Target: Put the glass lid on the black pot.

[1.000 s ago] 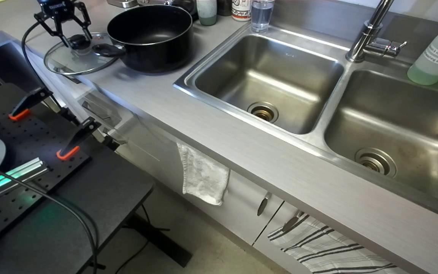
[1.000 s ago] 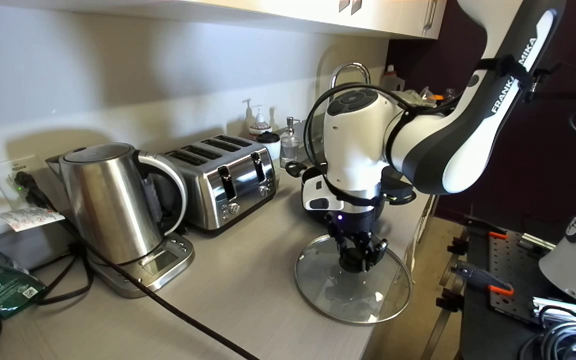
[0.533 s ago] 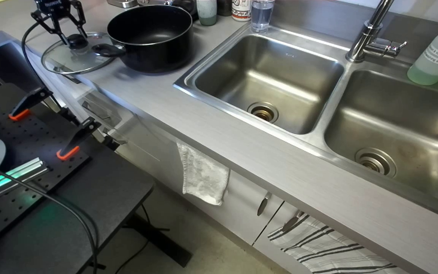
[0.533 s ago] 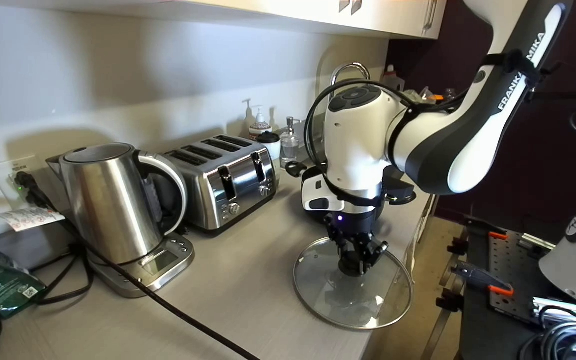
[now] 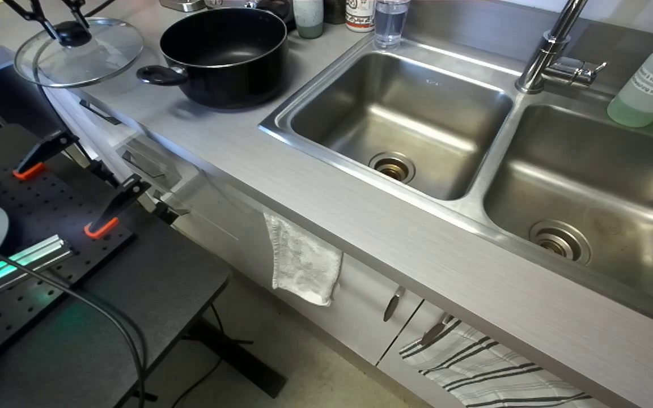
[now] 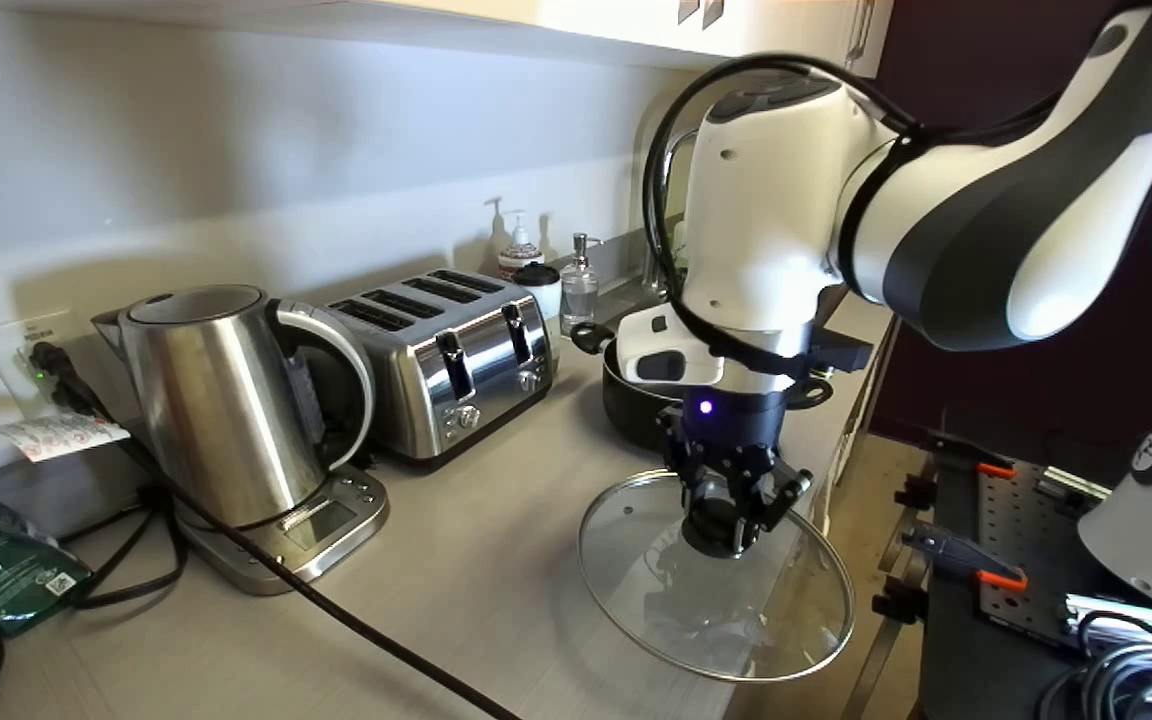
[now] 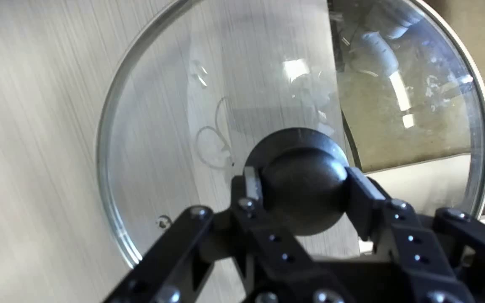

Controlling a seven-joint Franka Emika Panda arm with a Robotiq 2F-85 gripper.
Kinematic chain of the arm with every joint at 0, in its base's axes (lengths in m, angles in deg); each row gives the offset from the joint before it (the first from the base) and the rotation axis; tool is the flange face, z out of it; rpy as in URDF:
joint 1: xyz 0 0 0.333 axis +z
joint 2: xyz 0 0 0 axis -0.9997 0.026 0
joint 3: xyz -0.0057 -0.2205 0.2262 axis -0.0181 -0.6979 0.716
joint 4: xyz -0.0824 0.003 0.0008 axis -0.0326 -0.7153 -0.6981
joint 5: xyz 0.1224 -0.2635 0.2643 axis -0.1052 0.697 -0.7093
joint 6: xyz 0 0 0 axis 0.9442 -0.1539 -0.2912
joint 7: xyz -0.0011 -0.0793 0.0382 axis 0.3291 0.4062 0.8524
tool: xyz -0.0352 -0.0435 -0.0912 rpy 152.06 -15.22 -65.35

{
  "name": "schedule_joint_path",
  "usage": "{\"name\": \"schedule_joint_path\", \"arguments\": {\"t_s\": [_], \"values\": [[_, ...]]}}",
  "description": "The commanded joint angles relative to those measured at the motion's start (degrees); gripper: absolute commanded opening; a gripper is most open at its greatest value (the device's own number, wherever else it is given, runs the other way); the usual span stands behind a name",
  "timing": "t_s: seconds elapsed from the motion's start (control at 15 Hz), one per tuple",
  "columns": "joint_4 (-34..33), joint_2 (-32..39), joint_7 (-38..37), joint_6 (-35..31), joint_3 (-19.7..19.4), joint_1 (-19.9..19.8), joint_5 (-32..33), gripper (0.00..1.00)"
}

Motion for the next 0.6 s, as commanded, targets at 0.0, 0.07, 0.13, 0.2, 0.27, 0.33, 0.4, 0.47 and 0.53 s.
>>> {"name": "schedule_joint_path", "arguments": {"t_s": [0.0, 0.07, 0.13, 0.2, 0.27, 0.33, 0.4, 0.47, 0.53], "values": [[2.34, -8.7, 2.6, 2.76, 0.71, 0.43, -5.12, 0.25], [2.07, -10.25, 2.37, 3.75, 0.25, 0.61, -6.09, 0.25], [2.06, -11.45, 2.2, 4.27, -0.27, 0.77, -6.67, 0.25], [1.76, -12.94, 1.84, 5.32, -0.97, 0.74, -7.52, 0.25], [1.45, -14.0, 1.57, 6.29, -1.68, 0.74, -8.12, 0.25], [1.18, -15.0, 1.13, 7.05, -2.51, 0.7, -8.33, 0.25], [0.8, -15.88, 0.84, 8.04, -3.5, 0.53, -8.62, 0.25], [0.32, -16.64, 0.43, 8.95, -4.54, 0.28, -8.72, 0.25], [0.02, -17.29, -0.12, 9.63, -5.49, 0.07, -8.59, 0.25]]}}
